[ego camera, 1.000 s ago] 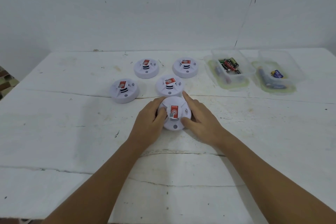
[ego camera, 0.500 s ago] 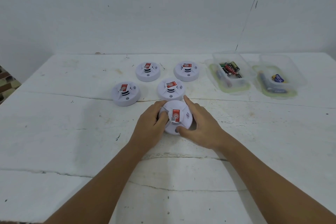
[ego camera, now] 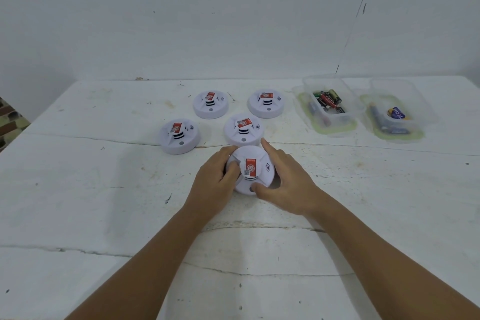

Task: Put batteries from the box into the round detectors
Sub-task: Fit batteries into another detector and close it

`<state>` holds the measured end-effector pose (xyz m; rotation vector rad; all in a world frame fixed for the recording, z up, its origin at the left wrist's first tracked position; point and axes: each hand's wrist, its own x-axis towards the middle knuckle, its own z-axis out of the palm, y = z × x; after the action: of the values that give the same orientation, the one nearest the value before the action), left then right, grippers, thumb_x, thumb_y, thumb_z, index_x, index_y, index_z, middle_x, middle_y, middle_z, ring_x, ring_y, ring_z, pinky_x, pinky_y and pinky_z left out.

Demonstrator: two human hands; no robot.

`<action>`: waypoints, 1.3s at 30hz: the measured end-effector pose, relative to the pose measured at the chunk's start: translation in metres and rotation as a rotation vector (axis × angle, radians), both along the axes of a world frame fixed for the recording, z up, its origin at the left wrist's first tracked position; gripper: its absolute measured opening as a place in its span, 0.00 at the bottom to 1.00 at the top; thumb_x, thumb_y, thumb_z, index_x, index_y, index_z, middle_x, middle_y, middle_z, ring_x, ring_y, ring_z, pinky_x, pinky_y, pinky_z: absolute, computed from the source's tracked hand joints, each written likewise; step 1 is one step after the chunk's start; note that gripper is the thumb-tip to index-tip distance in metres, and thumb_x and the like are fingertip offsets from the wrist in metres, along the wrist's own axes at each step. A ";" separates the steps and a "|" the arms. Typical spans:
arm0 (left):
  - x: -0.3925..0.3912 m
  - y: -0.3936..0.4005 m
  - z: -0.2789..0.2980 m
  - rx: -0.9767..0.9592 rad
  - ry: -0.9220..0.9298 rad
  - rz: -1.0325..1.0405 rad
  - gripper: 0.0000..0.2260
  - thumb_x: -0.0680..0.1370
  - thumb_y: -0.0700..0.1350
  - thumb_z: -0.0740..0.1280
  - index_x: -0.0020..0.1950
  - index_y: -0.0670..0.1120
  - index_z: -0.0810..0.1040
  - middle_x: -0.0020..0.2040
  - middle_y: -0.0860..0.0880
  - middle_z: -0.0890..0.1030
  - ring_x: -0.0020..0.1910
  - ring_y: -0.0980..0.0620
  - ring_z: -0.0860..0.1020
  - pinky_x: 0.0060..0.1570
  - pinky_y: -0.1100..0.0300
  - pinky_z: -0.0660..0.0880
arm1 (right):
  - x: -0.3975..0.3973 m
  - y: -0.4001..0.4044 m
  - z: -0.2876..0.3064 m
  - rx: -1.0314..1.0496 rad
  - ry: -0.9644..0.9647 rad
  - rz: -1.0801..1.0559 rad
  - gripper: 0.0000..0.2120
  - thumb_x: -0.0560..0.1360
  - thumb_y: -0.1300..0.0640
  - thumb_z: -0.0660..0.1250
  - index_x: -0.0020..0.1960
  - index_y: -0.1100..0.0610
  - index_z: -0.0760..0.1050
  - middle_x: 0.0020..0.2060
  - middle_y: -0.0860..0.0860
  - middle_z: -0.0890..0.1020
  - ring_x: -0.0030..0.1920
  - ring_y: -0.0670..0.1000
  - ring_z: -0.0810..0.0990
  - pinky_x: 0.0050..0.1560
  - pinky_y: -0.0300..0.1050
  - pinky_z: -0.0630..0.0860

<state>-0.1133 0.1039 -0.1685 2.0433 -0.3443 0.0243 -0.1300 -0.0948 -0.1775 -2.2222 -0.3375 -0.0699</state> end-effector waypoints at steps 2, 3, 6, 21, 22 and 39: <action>0.001 0.000 -0.001 0.003 -0.003 -0.002 0.15 0.84 0.42 0.59 0.66 0.54 0.78 0.54 0.56 0.83 0.54 0.55 0.80 0.52 0.55 0.79 | 0.001 -0.001 -0.002 -0.012 0.014 -0.009 0.42 0.69 0.41 0.72 0.78 0.34 0.55 0.56 0.43 0.78 0.58 0.46 0.76 0.56 0.54 0.78; 0.001 0.000 -0.001 0.004 -0.001 -0.001 0.15 0.84 0.43 0.59 0.66 0.54 0.78 0.55 0.56 0.83 0.55 0.55 0.80 0.52 0.55 0.79 | 0.001 -0.001 -0.003 -0.017 0.016 -0.011 0.42 0.69 0.41 0.72 0.78 0.34 0.55 0.56 0.44 0.78 0.58 0.46 0.76 0.57 0.54 0.78; 0.001 0.000 -0.001 0.002 0.003 0.000 0.15 0.84 0.43 0.58 0.66 0.55 0.78 0.55 0.56 0.83 0.56 0.55 0.80 0.53 0.55 0.80 | 0.001 -0.001 -0.004 -0.020 0.018 -0.012 0.41 0.69 0.41 0.72 0.78 0.34 0.56 0.56 0.44 0.78 0.57 0.47 0.75 0.56 0.55 0.77; 0.000 0.000 -0.001 -0.006 0.000 0.010 0.15 0.85 0.42 0.59 0.67 0.54 0.78 0.56 0.56 0.83 0.56 0.55 0.80 0.54 0.54 0.80 | 0.000 0.000 0.002 -0.017 0.012 -0.004 0.40 0.69 0.42 0.73 0.74 0.29 0.55 0.56 0.44 0.78 0.57 0.46 0.75 0.55 0.53 0.78; 0.000 0.000 -0.001 -0.007 -0.003 0.007 0.15 0.85 0.43 0.59 0.67 0.54 0.78 0.56 0.56 0.83 0.56 0.55 0.80 0.54 0.55 0.80 | 0.000 0.001 0.001 -0.014 0.017 0.003 0.42 0.69 0.42 0.73 0.76 0.32 0.56 0.56 0.44 0.79 0.56 0.47 0.76 0.55 0.55 0.78; -0.001 0.000 0.001 -0.007 0.006 0.016 0.15 0.84 0.42 0.58 0.66 0.55 0.79 0.55 0.57 0.83 0.55 0.56 0.80 0.53 0.56 0.79 | -0.001 0.000 -0.001 -0.031 0.048 -0.032 0.45 0.68 0.37 0.70 0.80 0.37 0.53 0.60 0.44 0.77 0.59 0.44 0.73 0.60 0.50 0.75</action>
<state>-0.1138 0.1041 -0.1672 2.0388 -0.3238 0.0289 -0.1315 -0.0949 -0.1783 -2.2567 -0.2781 -0.0285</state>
